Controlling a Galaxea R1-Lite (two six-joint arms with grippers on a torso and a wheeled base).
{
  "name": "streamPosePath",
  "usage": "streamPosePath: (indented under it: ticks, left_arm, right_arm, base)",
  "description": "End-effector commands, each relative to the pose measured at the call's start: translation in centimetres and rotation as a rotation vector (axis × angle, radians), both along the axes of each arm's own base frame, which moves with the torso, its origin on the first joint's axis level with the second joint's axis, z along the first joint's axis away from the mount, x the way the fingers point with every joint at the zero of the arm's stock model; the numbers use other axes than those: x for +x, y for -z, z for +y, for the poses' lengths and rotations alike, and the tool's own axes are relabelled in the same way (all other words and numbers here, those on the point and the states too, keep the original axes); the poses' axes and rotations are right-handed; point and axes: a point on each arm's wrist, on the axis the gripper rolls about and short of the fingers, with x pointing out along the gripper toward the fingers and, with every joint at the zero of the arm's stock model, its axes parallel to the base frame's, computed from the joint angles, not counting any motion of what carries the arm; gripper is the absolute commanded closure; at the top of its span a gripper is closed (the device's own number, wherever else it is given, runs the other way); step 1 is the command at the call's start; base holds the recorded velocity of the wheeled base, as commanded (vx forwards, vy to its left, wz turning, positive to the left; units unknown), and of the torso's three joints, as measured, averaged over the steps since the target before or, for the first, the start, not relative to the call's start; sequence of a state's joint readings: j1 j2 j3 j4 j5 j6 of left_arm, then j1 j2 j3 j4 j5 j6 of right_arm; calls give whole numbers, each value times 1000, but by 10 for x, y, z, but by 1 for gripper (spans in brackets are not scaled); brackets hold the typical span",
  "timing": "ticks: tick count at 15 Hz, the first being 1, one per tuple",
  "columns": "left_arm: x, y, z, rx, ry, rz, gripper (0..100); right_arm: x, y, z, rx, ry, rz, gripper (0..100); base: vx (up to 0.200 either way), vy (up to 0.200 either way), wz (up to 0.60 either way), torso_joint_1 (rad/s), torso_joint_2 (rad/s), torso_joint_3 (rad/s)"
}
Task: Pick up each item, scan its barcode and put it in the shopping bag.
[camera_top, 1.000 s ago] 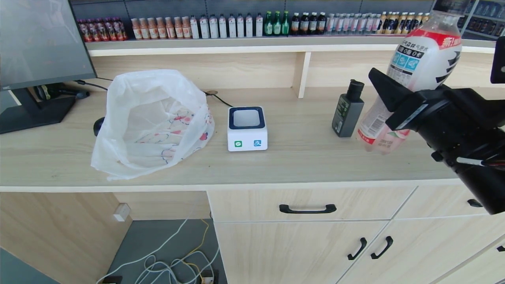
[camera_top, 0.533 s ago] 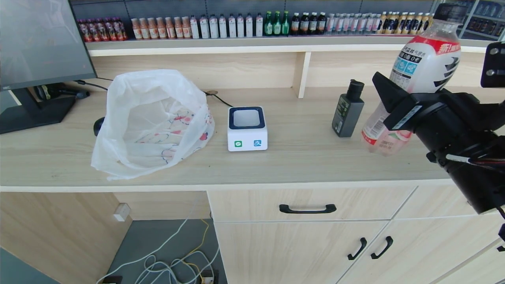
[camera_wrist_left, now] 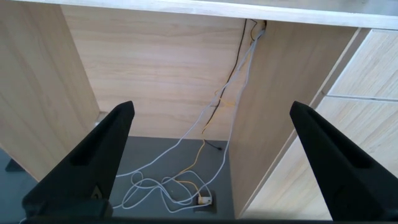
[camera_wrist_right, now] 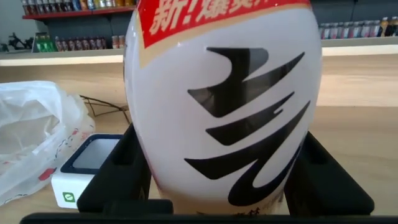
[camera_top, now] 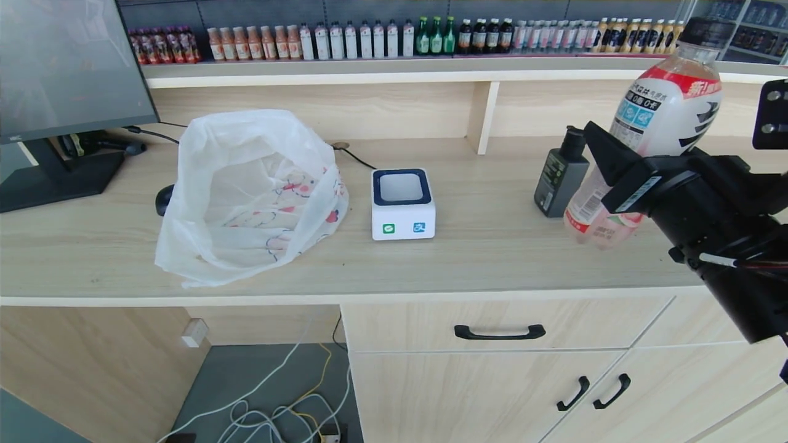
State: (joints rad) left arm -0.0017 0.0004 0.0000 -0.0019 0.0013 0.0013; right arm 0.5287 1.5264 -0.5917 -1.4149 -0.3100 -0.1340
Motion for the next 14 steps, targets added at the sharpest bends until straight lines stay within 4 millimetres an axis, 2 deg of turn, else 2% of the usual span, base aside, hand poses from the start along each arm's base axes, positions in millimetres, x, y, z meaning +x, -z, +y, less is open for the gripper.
streamPosePath:
  ticks: [1, 3, 5, 11, 14]
  left_arm:
    - [0, 0, 0, -1, -2, -2, 0]
    - [0, 0, 0, -3, -2, -2, 0]
    - [0, 0, 0, -3, -2, -2, 0]
    - [0, 0, 0, -1, -2, -2, 0]
    - [0, 0, 0, 2, -2, -2, 0]
  right_arm:
    - [-2, 4, 0, -9, -29, 6, 100]
    - [-2, 6, 0, -14, -36, 13, 100]
    - [-6, 16, 1, -5, -62, 63, 100]
    - [-9, 8, 13, 14, -105, 51, 100]
    - [-8, 5, 14, -30, -76, 30, 100]
  base:
    - [0, 200, 0, 7, -2, 2]
    - [0, 200, 0, -2, 2, 12]
    - [0, 200, 0, 5, 2, 5]
    - [0, 200, 0, 0, 2, 2]
    - [0, 0, 0, 0, 0, 0]
